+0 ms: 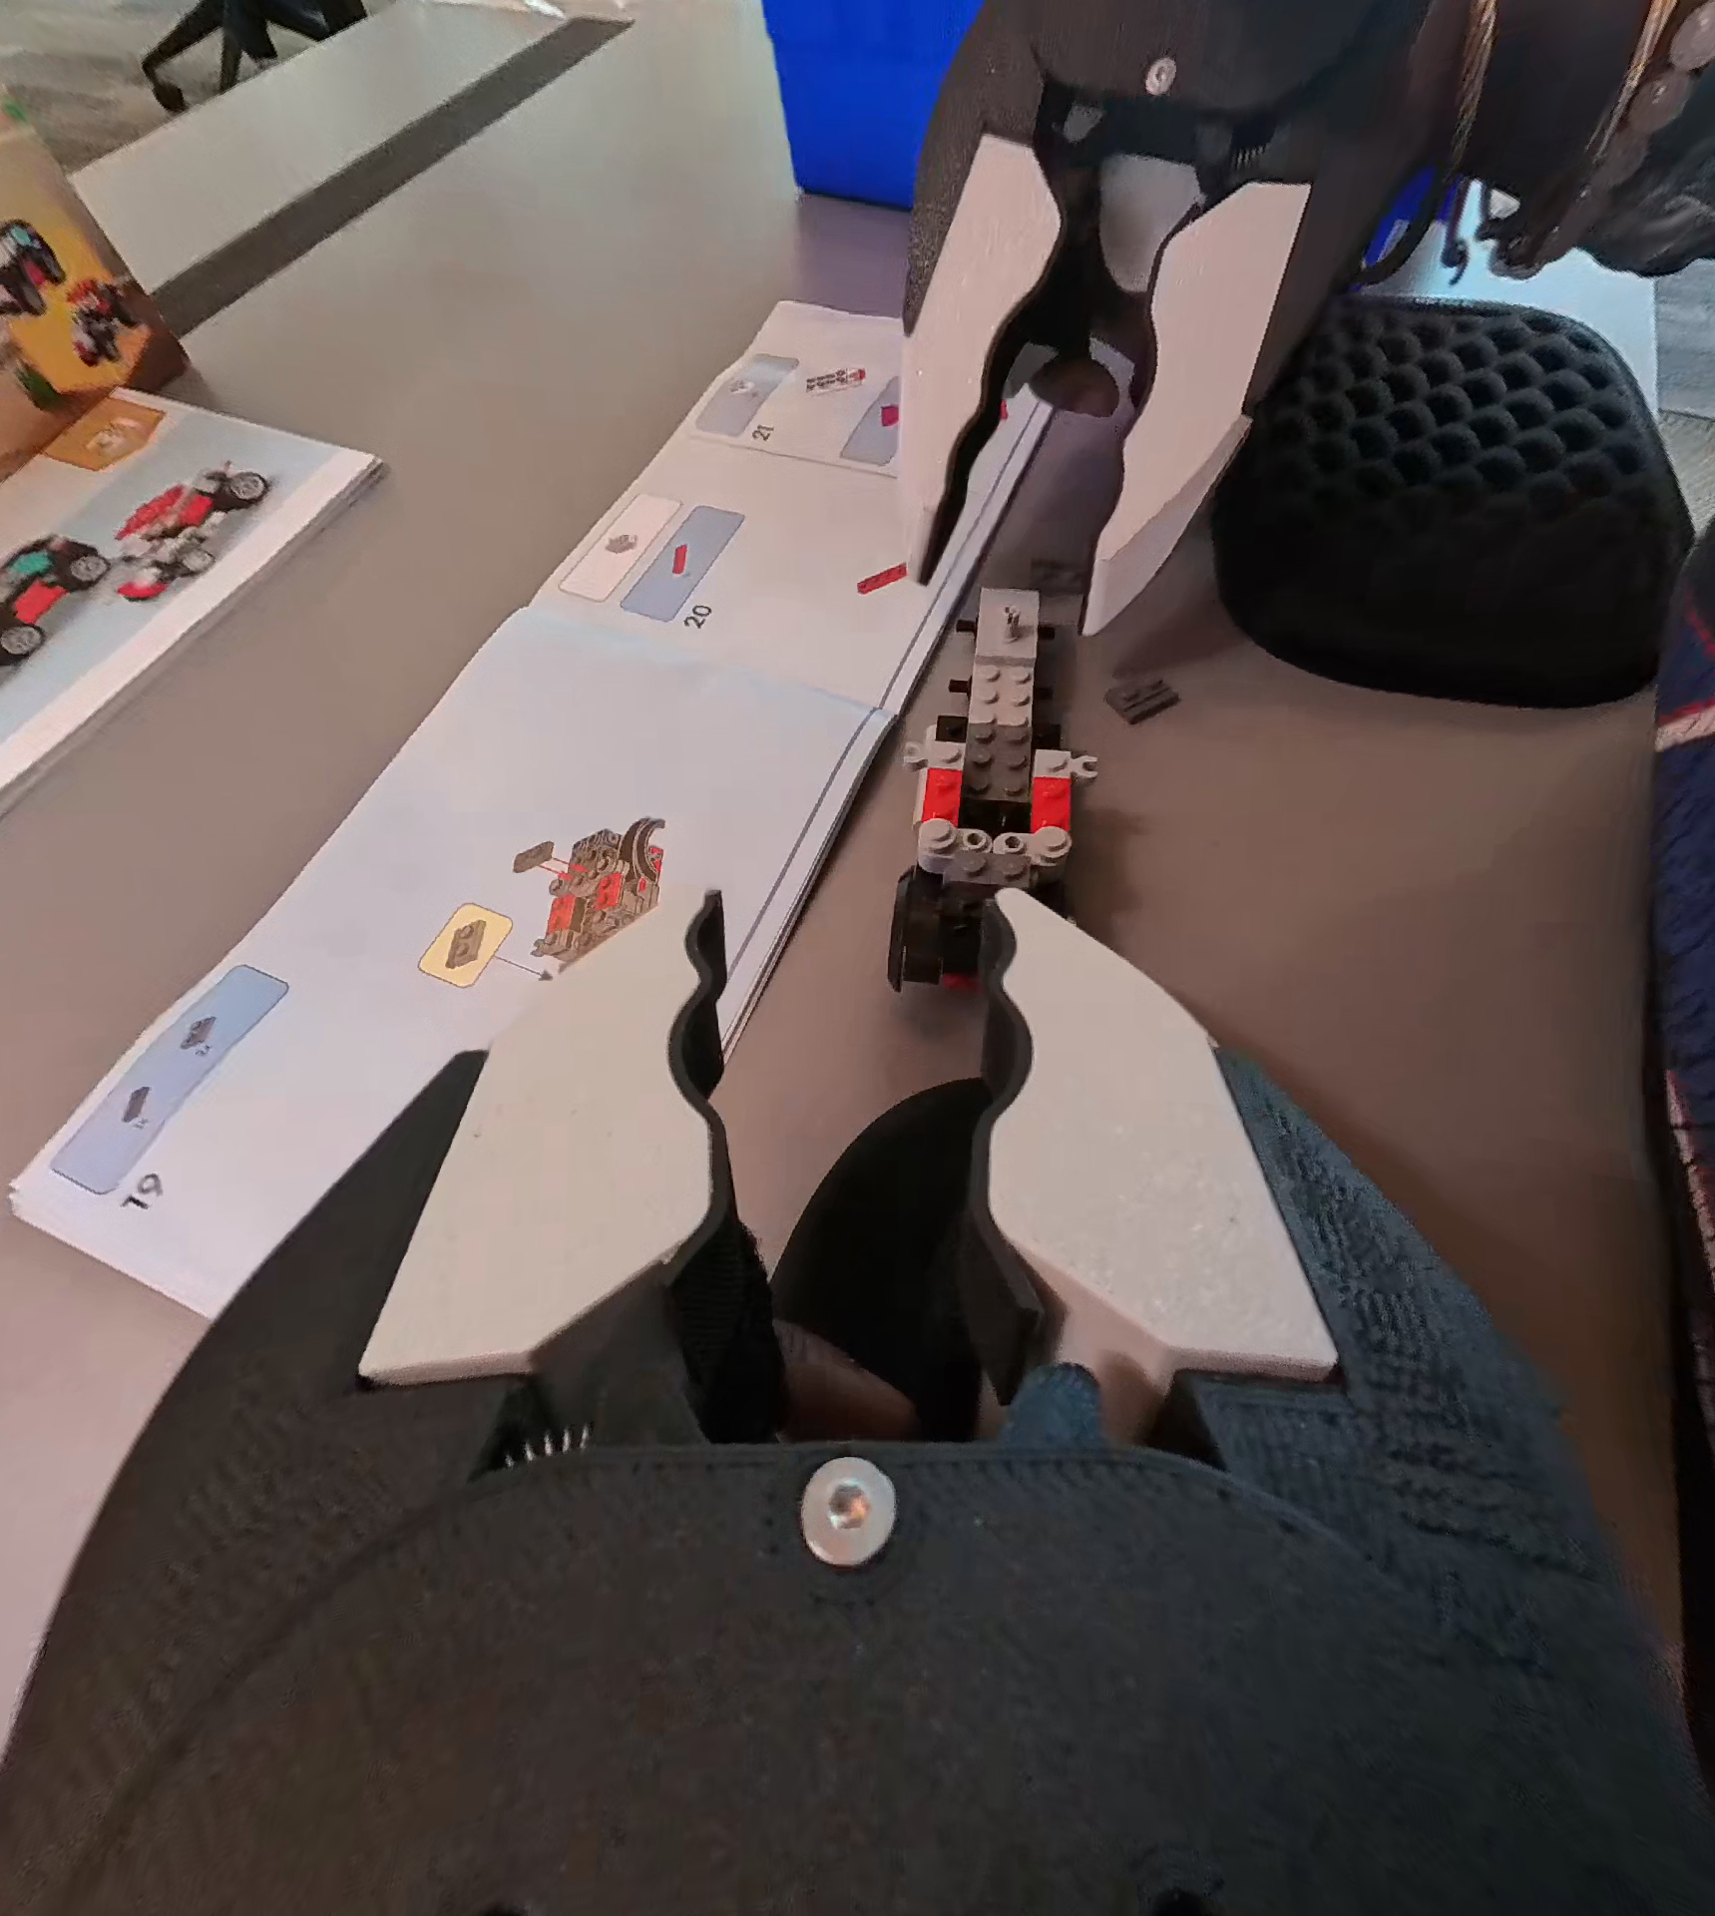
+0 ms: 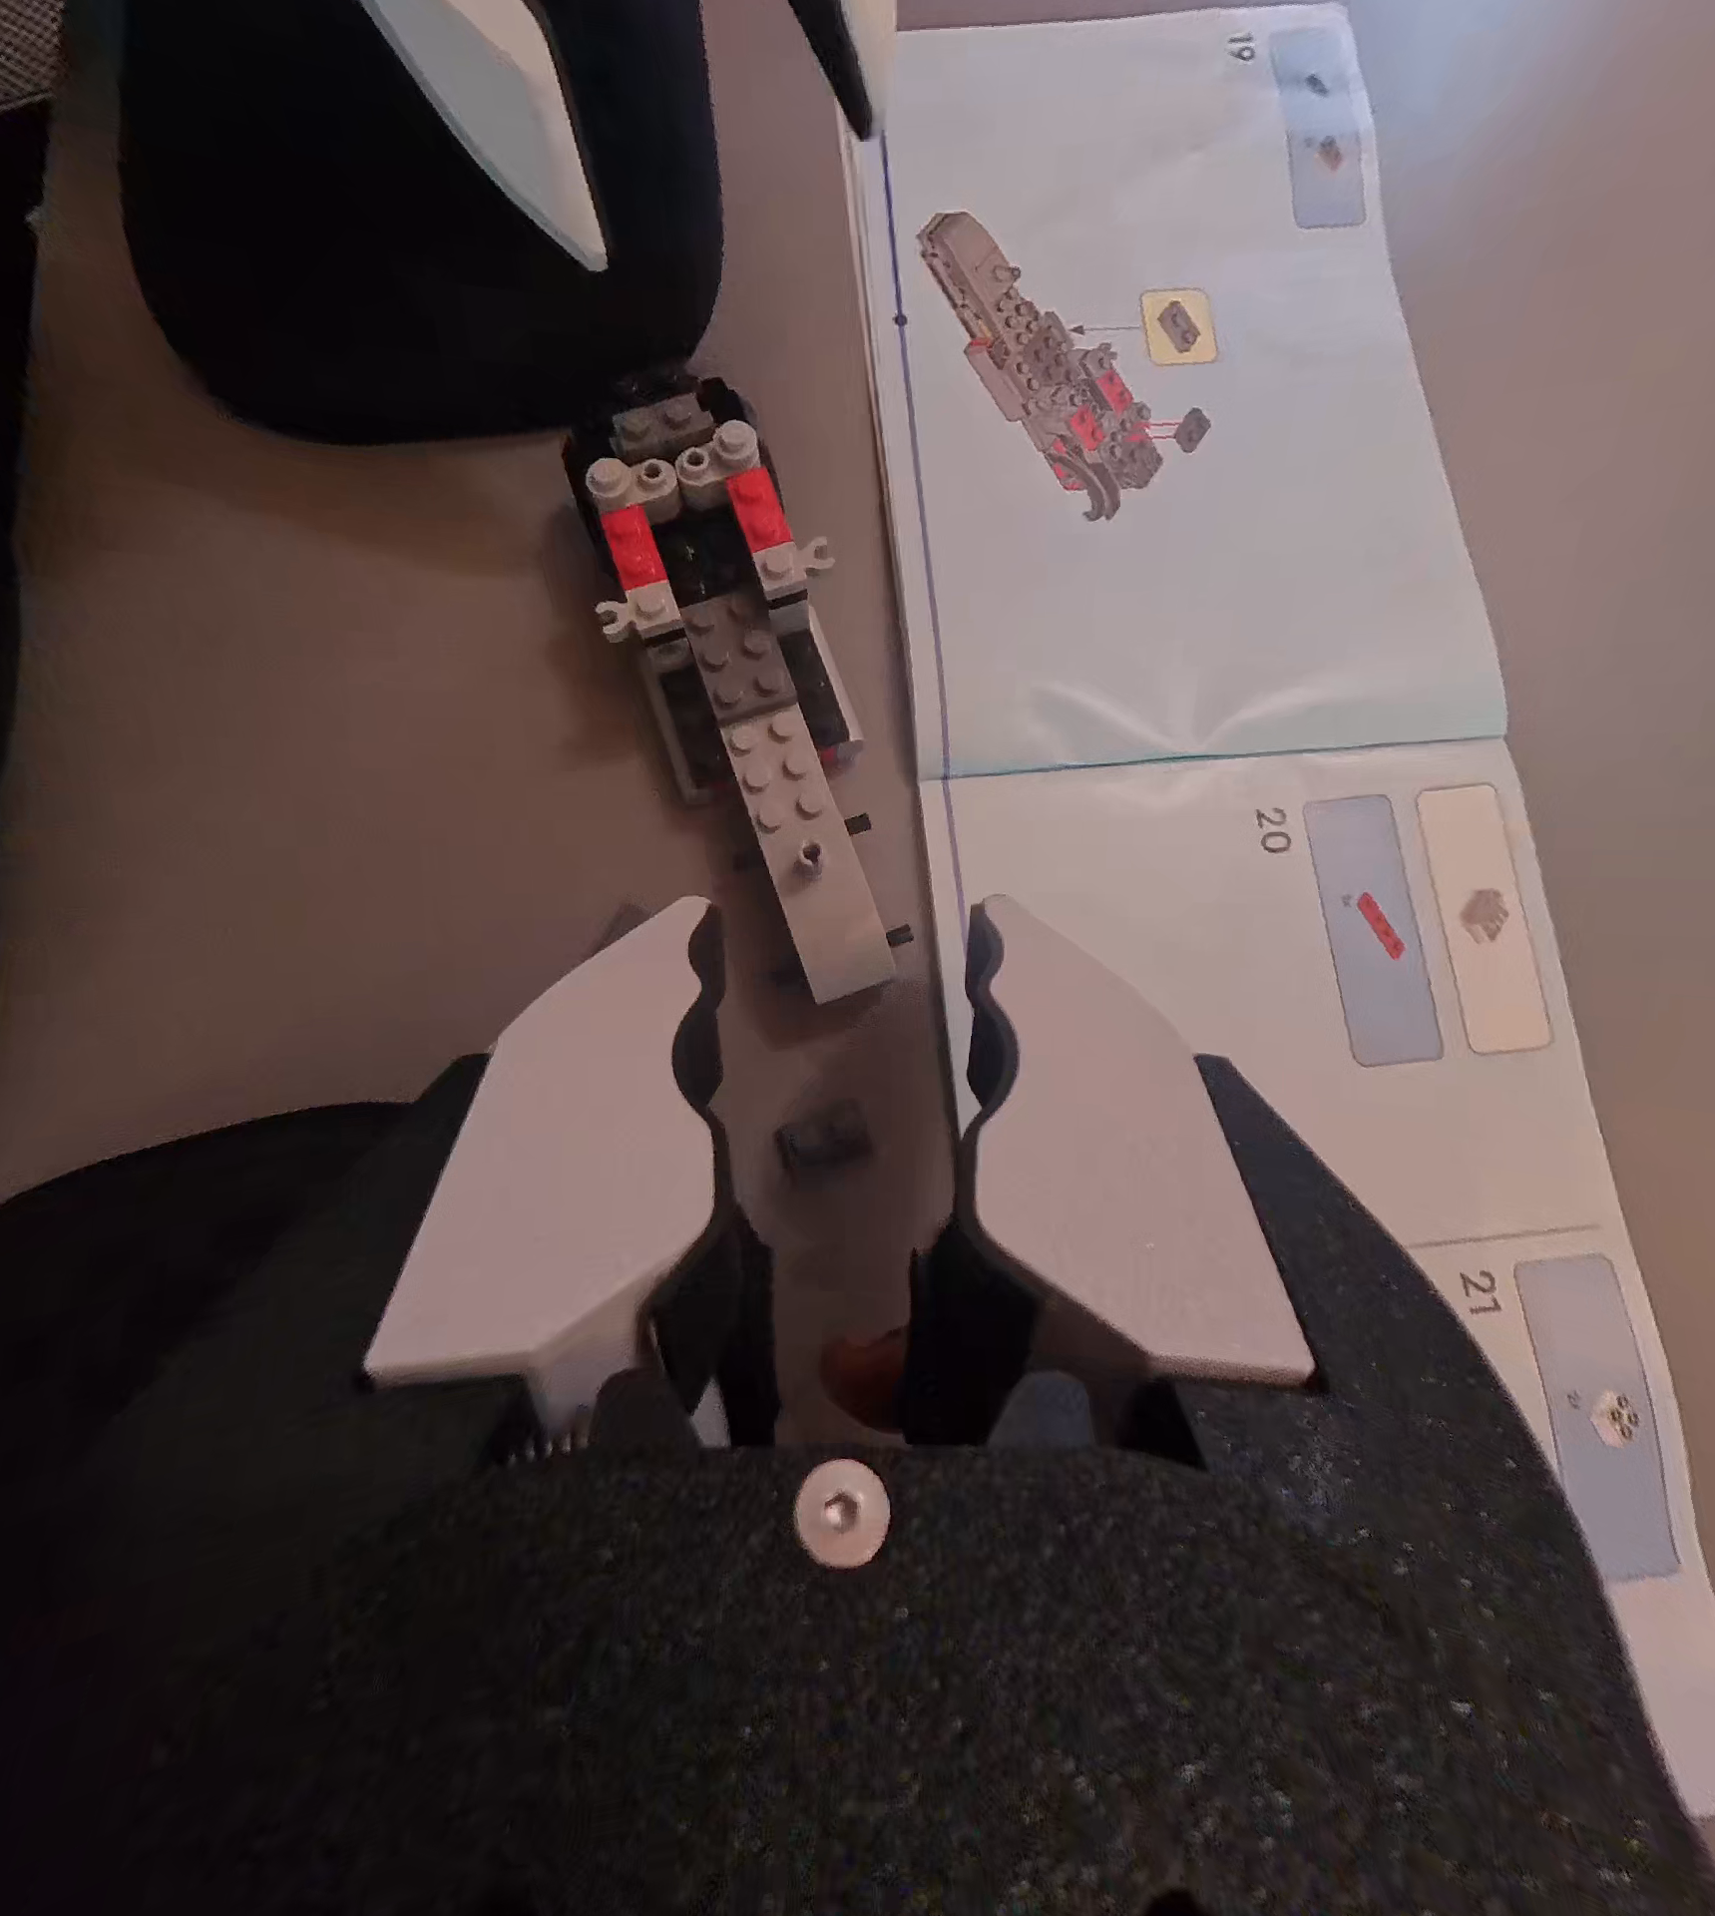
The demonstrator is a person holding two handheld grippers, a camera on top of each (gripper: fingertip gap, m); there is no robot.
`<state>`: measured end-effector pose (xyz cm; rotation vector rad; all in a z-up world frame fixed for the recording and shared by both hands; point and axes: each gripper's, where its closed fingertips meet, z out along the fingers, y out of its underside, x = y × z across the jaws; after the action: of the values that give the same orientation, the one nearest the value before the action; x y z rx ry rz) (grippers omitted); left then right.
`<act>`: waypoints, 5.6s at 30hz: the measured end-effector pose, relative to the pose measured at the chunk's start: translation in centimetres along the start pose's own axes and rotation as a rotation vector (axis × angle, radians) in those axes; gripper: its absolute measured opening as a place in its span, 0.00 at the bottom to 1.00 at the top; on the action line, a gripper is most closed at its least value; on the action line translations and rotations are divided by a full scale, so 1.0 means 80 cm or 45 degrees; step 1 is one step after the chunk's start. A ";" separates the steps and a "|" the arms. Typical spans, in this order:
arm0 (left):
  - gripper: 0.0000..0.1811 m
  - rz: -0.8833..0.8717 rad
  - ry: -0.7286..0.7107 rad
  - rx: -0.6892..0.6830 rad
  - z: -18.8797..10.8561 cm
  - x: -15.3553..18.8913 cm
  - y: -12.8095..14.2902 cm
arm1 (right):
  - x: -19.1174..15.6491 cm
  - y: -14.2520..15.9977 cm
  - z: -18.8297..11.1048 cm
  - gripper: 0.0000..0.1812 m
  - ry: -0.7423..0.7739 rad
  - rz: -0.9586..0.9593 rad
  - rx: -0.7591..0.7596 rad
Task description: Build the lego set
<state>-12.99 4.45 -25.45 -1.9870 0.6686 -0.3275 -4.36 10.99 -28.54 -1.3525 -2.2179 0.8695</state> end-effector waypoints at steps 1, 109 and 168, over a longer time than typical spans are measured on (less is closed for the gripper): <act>0.27 -0.019 0.012 -0.009 0.001 0.000 0.001 | -0.001 0.000 0.002 0.25 -0.019 0.003 -0.005; 0.24 -0.164 0.187 -0.104 0.011 0.007 0.017 | 0.095 -0.029 -0.033 0.48 0.499 0.501 0.162; 0.23 -0.251 0.133 -0.060 0.007 -0.006 0.013 | -0.029 0.271 -0.294 0.10 0.517 0.993 -0.310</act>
<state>-13.41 4.76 -26.58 -2.0970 0.5505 -0.5423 25.21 23.35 -26.38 -2.3344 -1.5061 0.4748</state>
